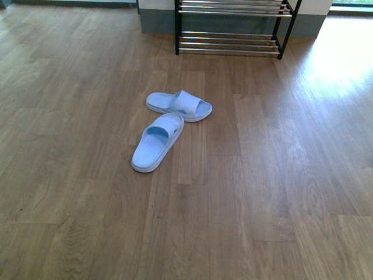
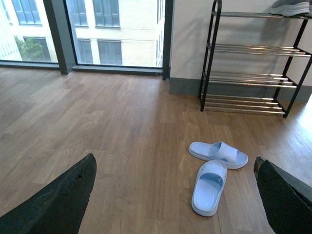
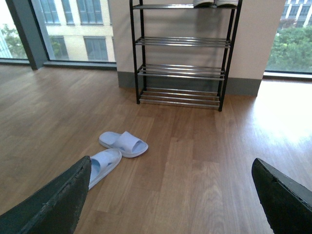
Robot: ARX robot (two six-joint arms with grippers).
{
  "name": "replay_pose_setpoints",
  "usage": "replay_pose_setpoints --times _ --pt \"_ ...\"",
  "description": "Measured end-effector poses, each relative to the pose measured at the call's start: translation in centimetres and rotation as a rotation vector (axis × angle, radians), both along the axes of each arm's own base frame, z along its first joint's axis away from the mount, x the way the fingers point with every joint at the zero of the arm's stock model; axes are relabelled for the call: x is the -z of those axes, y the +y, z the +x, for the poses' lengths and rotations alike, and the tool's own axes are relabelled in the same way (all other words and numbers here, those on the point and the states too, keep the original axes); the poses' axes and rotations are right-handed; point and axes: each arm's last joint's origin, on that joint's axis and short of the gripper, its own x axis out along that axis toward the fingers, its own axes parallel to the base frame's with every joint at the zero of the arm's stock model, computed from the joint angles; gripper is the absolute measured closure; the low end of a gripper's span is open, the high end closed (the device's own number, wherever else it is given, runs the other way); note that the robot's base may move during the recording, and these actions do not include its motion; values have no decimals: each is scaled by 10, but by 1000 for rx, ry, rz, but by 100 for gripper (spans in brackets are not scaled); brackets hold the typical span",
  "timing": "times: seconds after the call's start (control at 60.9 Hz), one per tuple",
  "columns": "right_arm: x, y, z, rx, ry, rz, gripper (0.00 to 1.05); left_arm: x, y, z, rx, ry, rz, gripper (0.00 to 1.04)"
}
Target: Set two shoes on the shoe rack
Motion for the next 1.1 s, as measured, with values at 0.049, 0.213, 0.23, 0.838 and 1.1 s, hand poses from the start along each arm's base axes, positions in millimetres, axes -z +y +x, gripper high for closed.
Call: replay_pose_setpoints --times 0.049,0.213,0.23,0.838,1.1 --pt "0 0 0 5 0 0 9 0 0 0 2 0 0 9" --pt "0 0 0 -2 0 0 9 0 0 0 -3 0 0 9" --pt "0 0 0 -2 0 0 9 0 0 0 -5 0 0 9" --pt "0 0 0 2 0 0 9 0 0 0 -1 0 0 9" --pt "0 0 0 3 0 0 9 0 0 0 0 0 0 9"
